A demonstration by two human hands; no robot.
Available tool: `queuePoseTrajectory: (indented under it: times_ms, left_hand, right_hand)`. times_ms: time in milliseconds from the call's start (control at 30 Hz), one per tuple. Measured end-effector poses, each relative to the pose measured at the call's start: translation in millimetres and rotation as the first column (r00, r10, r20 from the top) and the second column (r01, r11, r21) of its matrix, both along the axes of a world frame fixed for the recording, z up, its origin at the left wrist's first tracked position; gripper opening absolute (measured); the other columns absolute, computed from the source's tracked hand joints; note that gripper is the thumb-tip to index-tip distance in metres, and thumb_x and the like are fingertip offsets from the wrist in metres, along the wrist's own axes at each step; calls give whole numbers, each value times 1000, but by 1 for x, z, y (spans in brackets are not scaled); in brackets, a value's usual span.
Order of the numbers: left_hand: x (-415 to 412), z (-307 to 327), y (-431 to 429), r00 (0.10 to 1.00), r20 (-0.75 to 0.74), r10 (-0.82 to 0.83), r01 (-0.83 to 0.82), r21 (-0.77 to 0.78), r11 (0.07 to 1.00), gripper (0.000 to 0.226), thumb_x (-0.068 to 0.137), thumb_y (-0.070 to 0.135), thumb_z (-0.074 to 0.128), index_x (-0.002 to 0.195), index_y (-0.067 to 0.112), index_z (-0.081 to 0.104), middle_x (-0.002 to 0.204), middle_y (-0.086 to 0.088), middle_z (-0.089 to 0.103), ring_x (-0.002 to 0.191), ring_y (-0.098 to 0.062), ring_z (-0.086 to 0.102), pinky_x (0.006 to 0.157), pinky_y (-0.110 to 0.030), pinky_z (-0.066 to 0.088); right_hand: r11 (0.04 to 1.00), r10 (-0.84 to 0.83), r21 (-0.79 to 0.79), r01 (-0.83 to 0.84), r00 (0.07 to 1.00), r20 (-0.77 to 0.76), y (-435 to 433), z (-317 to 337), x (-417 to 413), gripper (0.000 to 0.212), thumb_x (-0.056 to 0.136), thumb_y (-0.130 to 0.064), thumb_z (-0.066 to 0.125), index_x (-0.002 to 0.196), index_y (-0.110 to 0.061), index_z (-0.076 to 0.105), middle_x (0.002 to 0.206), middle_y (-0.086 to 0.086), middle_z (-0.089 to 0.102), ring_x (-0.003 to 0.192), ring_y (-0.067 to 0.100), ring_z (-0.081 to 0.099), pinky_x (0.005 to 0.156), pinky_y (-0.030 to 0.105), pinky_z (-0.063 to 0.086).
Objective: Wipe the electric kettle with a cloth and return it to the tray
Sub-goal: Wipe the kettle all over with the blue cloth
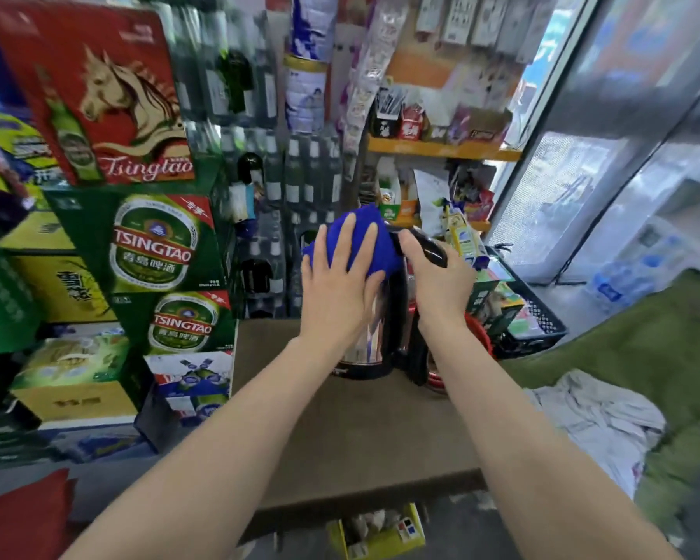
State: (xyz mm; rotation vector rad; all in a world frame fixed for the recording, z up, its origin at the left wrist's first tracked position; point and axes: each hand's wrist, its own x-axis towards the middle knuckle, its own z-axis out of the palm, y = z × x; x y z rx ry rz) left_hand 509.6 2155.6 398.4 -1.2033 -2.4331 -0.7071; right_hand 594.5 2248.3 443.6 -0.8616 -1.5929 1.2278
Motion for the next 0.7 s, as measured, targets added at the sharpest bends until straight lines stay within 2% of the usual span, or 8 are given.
queuePoseTrajectory:
  times_ms: [100,167,267,333,433,567,633,700]
  left_hand:
    - [23,-16,-12,966,-231,-112,76,-158,985,60,98,42,35,154,26,21,165,-5,13,150,-42,6,112,-67,20]
    - [38,-31,-27,928,-320,-189,116,-235,965,60,98,43,39,153,27,24,164,-4,16,150,-42,6,112,-69,16]
    - [33,-17,-28,936,-317,-152,83,-218,972,62,98,48,36,154,27,21,165,-6,13,150,-41,5,114,-68,12]
    - [23,7,-16,973,-227,-52,22,-131,991,63,99,51,31,155,25,20,164,-10,15,149,-43,9,115,-65,13]
    - [10,37,-3,992,-125,-3,-7,-81,997,60,99,51,25,153,25,24,162,-14,21,147,-44,17,115,-63,18]
    - [35,15,-18,936,-307,-169,105,-214,971,57,98,47,32,151,26,31,164,-12,16,149,-42,10,115,-65,15]
    - [51,-10,-34,915,-337,-220,121,-291,949,60,96,48,36,151,24,33,164,-12,17,149,-42,11,114,-68,15]
    - [47,-12,-37,928,-325,-185,98,-267,959,61,95,48,37,151,23,32,163,-12,18,149,-42,11,112,-69,16]
  right_hand:
    - [988,-33,-149,27,999,-37,7,8,5,25,68,-57,79,56,-37,71,65,-10,71,70,18,67,77,50,59]
    - [973,-51,-230,31,995,-81,10,7,10,28,64,-59,80,55,-34,71,63,-6,67,65,19,61,70,48,56]
    - [955,-42,-298,2,991,-128,4,5,15,24,67,-53,83,56,-35,73,69,-3,70,68,20,62,69,42,55]
    - [943,-25,-330,-28,988,-155,0,6,15,19,70,-47,84,57,-35,75,75,-3,76,76,21,70,74,41,59]
    - [910,-16,-410,-55,986,-167,1,12,15,26,67,-44,87,61,-21,75,77,1,77,72,22,71,65,37,55]
    - [887,-54,-459,-48,977,-206,18,27,16,31,71,-38,88,72,-15,67,69,5,66,60,21,56,55,32,46]
    - [884,-54,-465,-45,979,-198,26,31,16,33,74,-38,87,76,-14,64,62,3,60,47,16,48,43,27,40]
    - [874,-52,-482,-56,977,-207,26,29,16,32,75,-37,86,80,-14,64,58,1,58,41,12,47,39,24,38]
